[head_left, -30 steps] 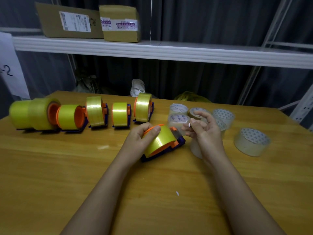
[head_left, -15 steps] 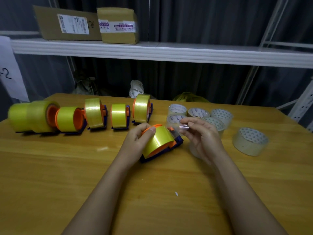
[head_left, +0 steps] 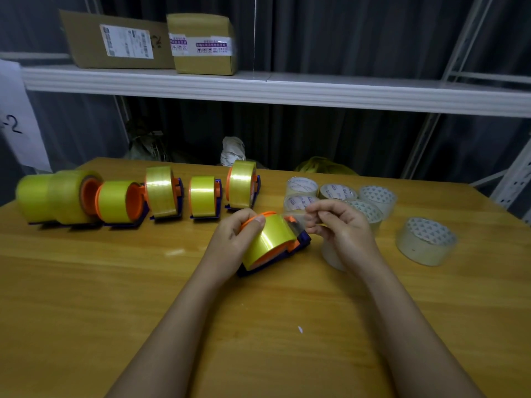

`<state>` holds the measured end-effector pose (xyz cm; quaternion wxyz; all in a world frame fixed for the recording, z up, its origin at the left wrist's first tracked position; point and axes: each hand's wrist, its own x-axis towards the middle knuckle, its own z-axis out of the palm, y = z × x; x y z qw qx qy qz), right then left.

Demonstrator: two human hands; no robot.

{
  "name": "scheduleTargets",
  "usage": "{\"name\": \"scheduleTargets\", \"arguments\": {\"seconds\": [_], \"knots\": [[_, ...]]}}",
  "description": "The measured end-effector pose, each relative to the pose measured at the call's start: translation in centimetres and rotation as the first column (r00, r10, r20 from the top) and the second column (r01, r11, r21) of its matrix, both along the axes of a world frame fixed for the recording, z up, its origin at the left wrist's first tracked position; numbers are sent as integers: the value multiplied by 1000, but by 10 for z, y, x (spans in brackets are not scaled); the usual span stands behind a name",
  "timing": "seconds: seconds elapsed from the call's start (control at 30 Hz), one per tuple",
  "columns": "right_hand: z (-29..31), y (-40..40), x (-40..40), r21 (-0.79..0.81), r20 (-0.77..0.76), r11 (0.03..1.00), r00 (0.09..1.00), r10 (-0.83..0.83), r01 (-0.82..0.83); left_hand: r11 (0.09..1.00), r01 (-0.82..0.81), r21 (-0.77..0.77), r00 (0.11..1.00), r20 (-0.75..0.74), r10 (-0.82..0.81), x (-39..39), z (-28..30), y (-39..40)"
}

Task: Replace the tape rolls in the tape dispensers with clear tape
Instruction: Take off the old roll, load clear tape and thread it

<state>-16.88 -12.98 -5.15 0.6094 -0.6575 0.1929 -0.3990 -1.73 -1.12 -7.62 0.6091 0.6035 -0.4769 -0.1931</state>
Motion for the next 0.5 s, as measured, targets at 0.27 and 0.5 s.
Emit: {"name": "scheduleTargets", "arguments": {"seconds": [0.27, 0.5], "knots": [[0, -3, -3, 98, 173, 976, 969, 176, -195, 1000, 9, -14, 1000, 13, -9, 2, -2, -1], [0, 1, -2, -47, 7, 998, 999, -47, 47, 1000, 7, -12, 999, 37, -6, 1, -2, -1]]}}
